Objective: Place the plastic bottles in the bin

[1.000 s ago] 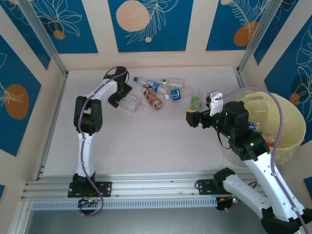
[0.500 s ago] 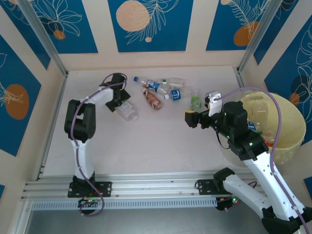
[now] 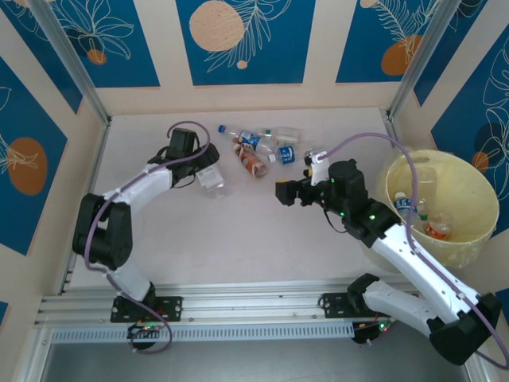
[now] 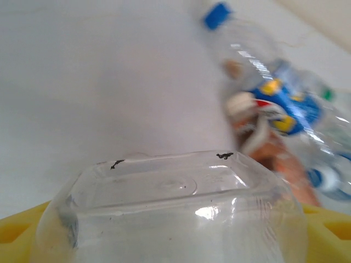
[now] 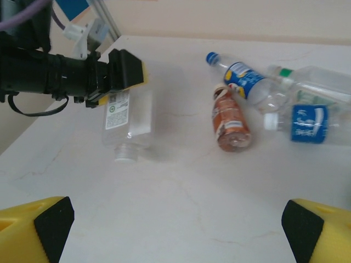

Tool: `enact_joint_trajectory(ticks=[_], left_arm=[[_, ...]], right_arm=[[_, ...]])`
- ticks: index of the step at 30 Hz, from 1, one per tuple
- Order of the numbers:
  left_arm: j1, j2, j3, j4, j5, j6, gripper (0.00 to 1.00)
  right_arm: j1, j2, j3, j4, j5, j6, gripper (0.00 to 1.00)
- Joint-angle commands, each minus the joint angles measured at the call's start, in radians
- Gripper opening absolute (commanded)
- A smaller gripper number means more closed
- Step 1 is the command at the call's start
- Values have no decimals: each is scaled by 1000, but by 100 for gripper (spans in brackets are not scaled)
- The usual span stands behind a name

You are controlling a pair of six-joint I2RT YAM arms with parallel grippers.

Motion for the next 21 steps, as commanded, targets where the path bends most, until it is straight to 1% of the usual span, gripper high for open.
enact_joint_trajectory(ticks=[1, 4, 6, 8, 11, 13, 16, 20, 21], left_arm=[[-54, -95, -43, 182, 91, 74, 54], [-96, -131, -43, 244, 175, 75, 54], [-134, -143, -24, 271, 228, 74, 55], [-165, -148, 2, 276, 253, 69, 56], [-191, -143, 37, 293, 313, 52, 57], [-202, -136, 55, 296, 356, 48, 57], [-210, -126, 74, 293, 407, 40, 57], [-220, -116, 81, 304, 434, 30, 58], [-222, -112, 82, 311, 443, 28, 59]], right_arm=[[40, 60, -14, 170, -5, 90, 100], [57, 135, 22, 174, -25, 107, 99], [66, 191, 52, 176, -22, 159, 99], [68, 235, 55, 219, -39, 213, 100], [72, 281, 38, 319, -79, 241, 100], [73, 303, 38, 363, -102, 221, 100], [74, 342, 66, 350, -70, 196, 100], [79, 387, 91, 368, -59, 181, 100], [79, 399, 96, 370, -43, 184, 95]])
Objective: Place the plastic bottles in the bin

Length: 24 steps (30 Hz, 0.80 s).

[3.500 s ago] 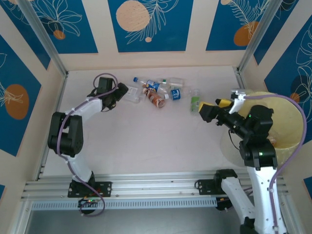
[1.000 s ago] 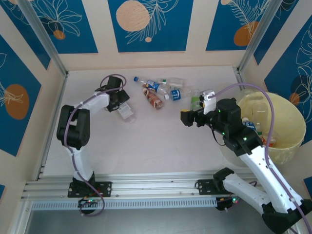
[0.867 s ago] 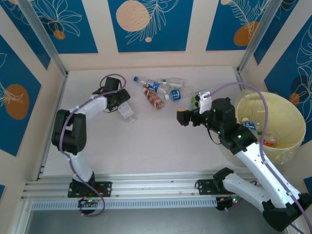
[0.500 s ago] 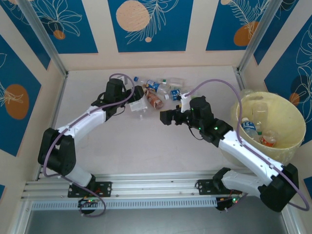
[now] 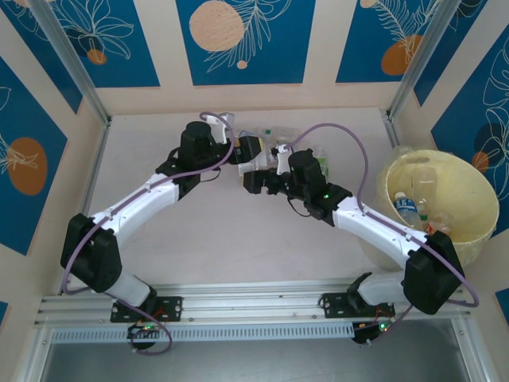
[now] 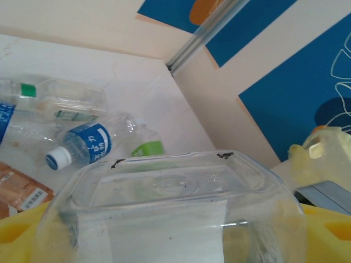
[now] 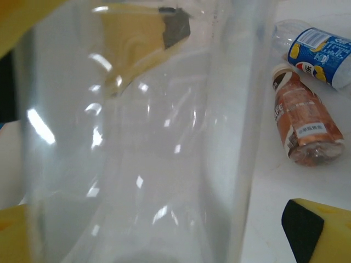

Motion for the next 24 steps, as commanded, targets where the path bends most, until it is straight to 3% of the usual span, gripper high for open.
enact_joint_trajectory(ticks=[1, 6, 10, 14, 18, 24], left_arm=[[-14, 18, 34, 47, 73, -23, 59], [-15, 35, 48, 43, 105, -27, 63], [-11, 29, 55, 32, 134, -20, 88], [9, 10, 74, 10, 168, -27, 98], [47, -70, -7, 37, 14, -74, 100], [97, -160, -148, 52, -194, -52, 100]], right_arm=[[9, 30, 45, 59, 26, -8, 91], [14, 26, 40, 77, 81, -10, 62], [13, -4, 32, 38, 99, -45, 45], [2, -44, 30, -65, 132, -87, 41], [-17, -138, 29, -233, 157, -158, 39], [-58, -329, 180, -711, 260, -252, 38]])
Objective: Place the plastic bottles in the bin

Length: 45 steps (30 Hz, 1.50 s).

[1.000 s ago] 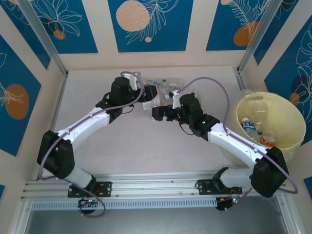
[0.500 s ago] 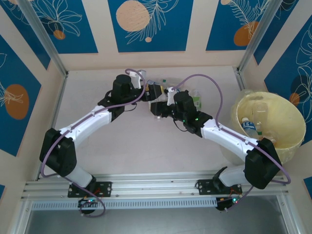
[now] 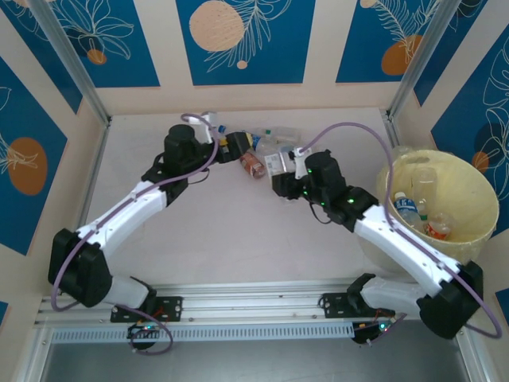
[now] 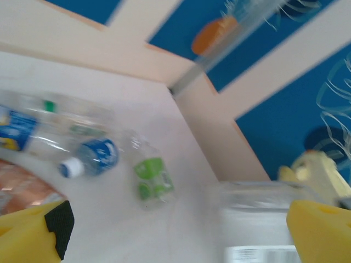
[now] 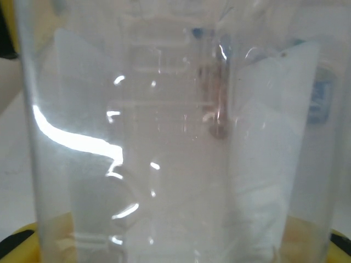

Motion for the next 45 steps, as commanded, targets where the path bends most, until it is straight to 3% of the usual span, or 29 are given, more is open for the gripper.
enact_joint_trajectory(ticks=[1, 5, 8, 11, 15, 18, 20, 24, 28, 30, 36, 38, 42, 45], left_arm=[[26, -29, -52, 13, -141, 22, 100], [31, -25, -90, 40, -144, 46, 100], [34, -23, -105, 65, -140, 52, 100], [35, -23, -118, 75, -125, 69, 100], [36, -27, -142, 80, -147, 64, 100], [40, -26, -146, 82, -139, 68, 100], [41, -27, -149, 80, -135, 73, 100], [41, -25, -152, 84, -140, 74, 100], [48, -9, -151, 88, -135, 75, 100], [54, 5, -150, 90, -127, 63, 100], [86, 62, -135, 107, -61, 6, 100], [94, 71, -132, 107, -55, -9, 100], [102, 83, -122, 101, -57, -14, 100], [105, 111, -92, 75, -44, -19, 100]], right_arm=[[-28, -121, 150, -335, 95, -84, 38], [-58, -181, 330, -564, 130, -133, 38], [-100, -161, 491, -761, 271, -144, 38], [-208, -142, 607, -918, 386, -150, 37], [-427, -153, 688, -993, 321, -190, 37], [-552, -99, 719, -1110, 347, -188, 38], [-568, -82, 713, -1170, 432, -143, 38], [-655, -92, 702, -1180, 516, -82, 37], [-779, -105, 653, -1177, 566, 37, 47], [-830, -130, 591, -1121, 572, 95, 44], [-987, -208, 408, -752, 351, 187, 35], [-1005, -205, 389, -718, 342, 256, 32], [-1010, -198, 384, -775, 472, 459, 36], [-1013, -210, 368, -803, 467, 560, 34]])
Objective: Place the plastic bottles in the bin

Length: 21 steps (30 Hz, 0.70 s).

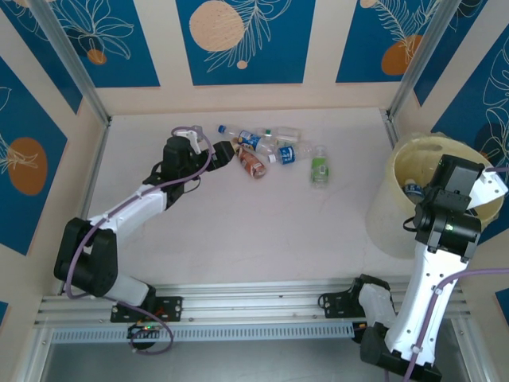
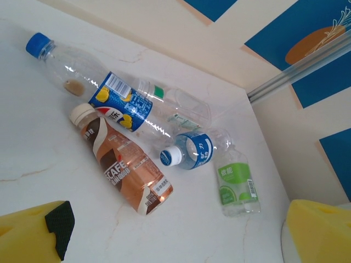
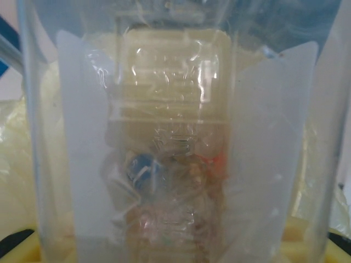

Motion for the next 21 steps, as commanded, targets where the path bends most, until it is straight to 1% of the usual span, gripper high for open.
enact_joint_trajectory(ticks=[1, 3, 6, 12, 13, 17, 21], left_arm=[[13, 33, 52, 4, 41, -18, 100], [13, 50, 61, 9, 59, -35, 100], [13, 69, 74, 10, 81, -54, 100], [13, 77, 86, 7, 79, -67, 100], [13, 80, 90, 3, 82, -68, 100], [13, 92, 101, -1, 100, -82, 100], [13, 97, 91, 9, 102, -96, 100]], right_arm=[[-9, 1, -59, -30, -15, 211, 34], [-10, -7, -61, 4, -62, 231, 34], [-9, -6, -6, 33, -90, 240, 35], [-10, -4, 85, 91, -182, 215, 37], [-9, -3, 87, 104, -178, 210, 37], [-9, -4, 52, 118, -72, 218, 38], [-10, 8, -70, 199, 107, 166, 41]])
